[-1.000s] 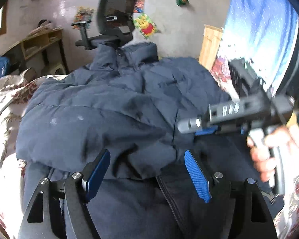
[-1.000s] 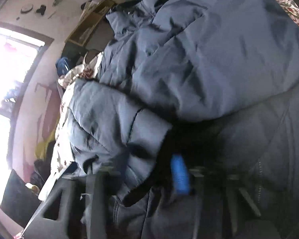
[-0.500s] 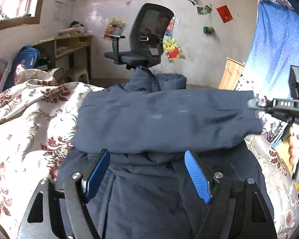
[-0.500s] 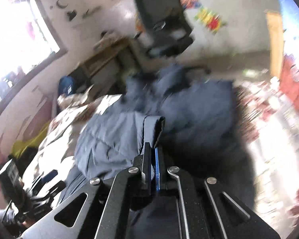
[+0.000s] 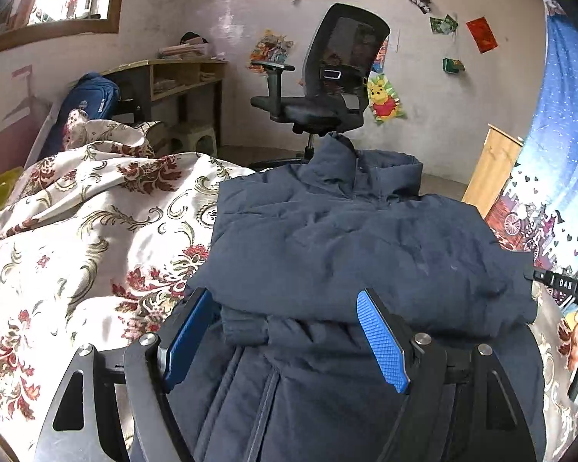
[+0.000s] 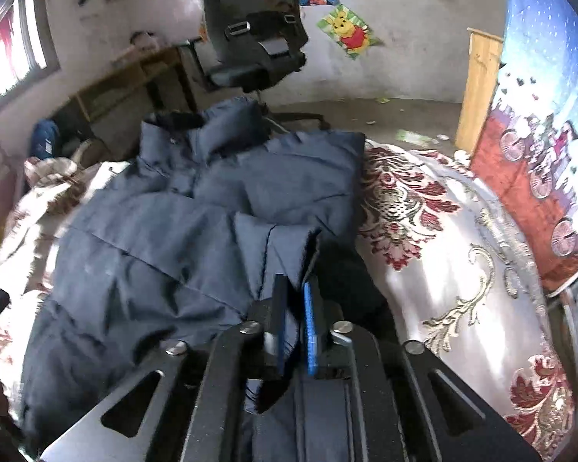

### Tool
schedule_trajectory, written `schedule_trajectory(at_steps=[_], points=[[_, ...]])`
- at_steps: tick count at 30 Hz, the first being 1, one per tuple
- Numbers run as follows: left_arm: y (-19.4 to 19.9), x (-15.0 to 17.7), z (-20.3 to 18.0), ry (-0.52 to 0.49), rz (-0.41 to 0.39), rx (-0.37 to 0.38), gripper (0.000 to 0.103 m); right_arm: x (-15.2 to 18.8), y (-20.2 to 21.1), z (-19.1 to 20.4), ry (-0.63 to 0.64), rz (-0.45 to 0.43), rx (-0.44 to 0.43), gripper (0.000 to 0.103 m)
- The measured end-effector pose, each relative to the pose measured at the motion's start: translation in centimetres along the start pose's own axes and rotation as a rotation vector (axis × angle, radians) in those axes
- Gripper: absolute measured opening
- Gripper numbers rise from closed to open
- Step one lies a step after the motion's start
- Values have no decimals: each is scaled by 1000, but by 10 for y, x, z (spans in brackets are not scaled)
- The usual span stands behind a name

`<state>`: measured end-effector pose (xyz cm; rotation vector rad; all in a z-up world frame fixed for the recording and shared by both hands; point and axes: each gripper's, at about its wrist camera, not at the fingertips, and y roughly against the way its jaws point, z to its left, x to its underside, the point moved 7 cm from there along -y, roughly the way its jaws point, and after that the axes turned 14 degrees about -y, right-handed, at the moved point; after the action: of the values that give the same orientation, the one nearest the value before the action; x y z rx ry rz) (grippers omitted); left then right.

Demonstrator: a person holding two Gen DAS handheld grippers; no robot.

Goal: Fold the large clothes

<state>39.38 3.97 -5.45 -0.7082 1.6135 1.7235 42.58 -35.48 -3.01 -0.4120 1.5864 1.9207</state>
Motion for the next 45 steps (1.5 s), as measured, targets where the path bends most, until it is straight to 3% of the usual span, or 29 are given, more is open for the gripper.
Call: schedule_trajectory(at_steps=[2, 4, 7, 11, 16, 20, 23, 33, 38, 41, 45], points=[[-11, -6, -2, -17, 5, -5, 75, 0, 2, 12, 26, -29, -35, 49], [-21, -11, -6, -30, 8, 1, 75, 0, 4, 30, 78, -72, -67, 55], [-41, -18, -16, -35, 18, 24, 75, 7, -2, 62, 180, -79, -113, 54], [-66, -19, -27, -38, 51, 46, 75, 25, -21, 93, 242, -15, -173, 54], [-99, -5, -42, -79, 138, 66, 76, 50, -55, 97, 265, 77, -164, 55], [-115, 8, -42, -81, 157, 54, 91, 62, -73, 90, 288, 66, -154, 63], [-124, 16, -40, -62, 162, 65, 95, 69, -76, 88, 296, 39, -167, 65], [-131, 24, -45, -104, 162, 11, 99, 72, -85, 87, 301, 20, -159, 66], [-124, 20, -40, -87, 171, 13, 101, 65, -76, 82, 223, 103, -185, 71], [-113, 14, -33, -47, 209, 30, 101, 60, -62, 78, 157, 153, -193, 74], [-85, 3, -12, 22, 195, 33, 101, 54, -39, 71, 124, 146, -167, 77]])
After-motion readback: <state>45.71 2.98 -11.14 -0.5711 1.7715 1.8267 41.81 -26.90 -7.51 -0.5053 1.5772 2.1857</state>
